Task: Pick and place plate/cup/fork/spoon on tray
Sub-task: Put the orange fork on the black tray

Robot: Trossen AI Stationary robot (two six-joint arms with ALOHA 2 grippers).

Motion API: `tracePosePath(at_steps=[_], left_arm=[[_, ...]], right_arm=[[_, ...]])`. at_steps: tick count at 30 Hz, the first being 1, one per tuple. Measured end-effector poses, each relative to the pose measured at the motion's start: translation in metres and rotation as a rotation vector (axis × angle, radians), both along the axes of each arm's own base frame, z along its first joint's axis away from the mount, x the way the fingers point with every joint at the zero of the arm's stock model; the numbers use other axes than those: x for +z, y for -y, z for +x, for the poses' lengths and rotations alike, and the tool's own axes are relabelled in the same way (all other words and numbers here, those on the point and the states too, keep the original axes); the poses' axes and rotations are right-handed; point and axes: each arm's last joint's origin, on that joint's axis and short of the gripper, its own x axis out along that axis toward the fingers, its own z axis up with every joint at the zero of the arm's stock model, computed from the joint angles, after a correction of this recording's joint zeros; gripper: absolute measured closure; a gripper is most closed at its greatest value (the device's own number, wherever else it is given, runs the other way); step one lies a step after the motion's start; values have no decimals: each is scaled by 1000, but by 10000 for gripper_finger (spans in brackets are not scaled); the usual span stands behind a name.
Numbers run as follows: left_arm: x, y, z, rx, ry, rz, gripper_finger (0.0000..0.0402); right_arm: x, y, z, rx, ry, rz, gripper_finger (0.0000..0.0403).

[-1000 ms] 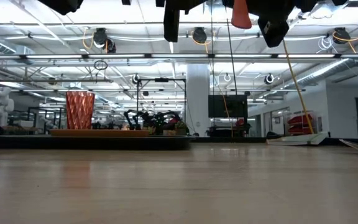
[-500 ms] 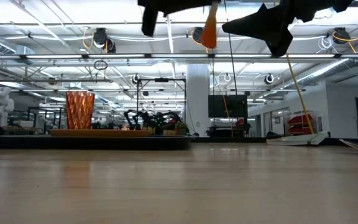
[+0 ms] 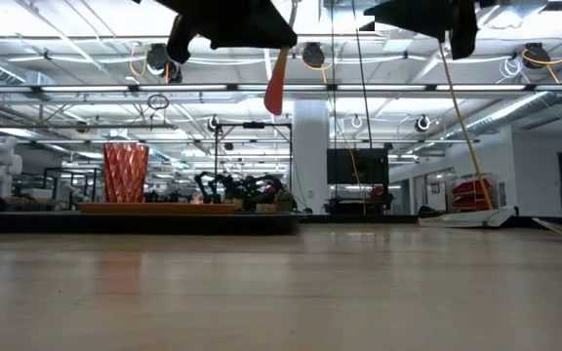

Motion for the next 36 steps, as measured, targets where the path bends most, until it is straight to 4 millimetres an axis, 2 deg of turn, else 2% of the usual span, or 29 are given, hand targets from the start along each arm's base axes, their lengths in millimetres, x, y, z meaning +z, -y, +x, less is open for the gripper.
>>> tracePosePath(at_steps=[6,22,28,36], left_arm=[[-12,1,7,18,16,4,396],[-23,6,24,40,-44,89,396],[-26,6,26,59,-48,100,396],[-28,3,26,86,-76,122,396]], right_arm=[[-8,-4,6,-24,22,-18,194],[-30,8,27,2,25,-9,197],[-33,12,30,-9,16,-28,197],[-30,26,37,-61,21,-64,199]])
